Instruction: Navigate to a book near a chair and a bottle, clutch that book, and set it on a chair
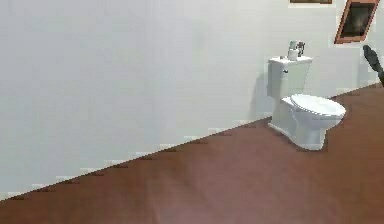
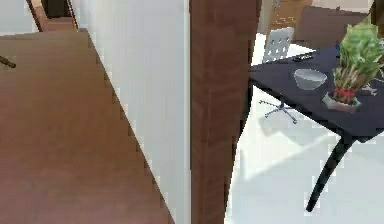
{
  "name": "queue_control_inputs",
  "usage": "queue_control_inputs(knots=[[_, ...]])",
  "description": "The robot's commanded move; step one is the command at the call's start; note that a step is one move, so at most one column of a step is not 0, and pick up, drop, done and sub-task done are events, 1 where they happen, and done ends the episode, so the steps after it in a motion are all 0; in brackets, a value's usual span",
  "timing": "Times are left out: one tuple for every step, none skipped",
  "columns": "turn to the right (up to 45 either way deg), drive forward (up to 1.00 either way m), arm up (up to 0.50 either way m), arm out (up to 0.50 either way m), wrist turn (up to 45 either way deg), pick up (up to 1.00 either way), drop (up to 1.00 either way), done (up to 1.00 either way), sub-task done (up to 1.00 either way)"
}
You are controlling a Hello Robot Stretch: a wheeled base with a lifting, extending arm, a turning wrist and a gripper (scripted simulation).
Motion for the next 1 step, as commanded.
queue_control_inputs(knots=[[45.0,0.0,0.0,0.0,0.0,0.0,0.0,0.0,0.0]])
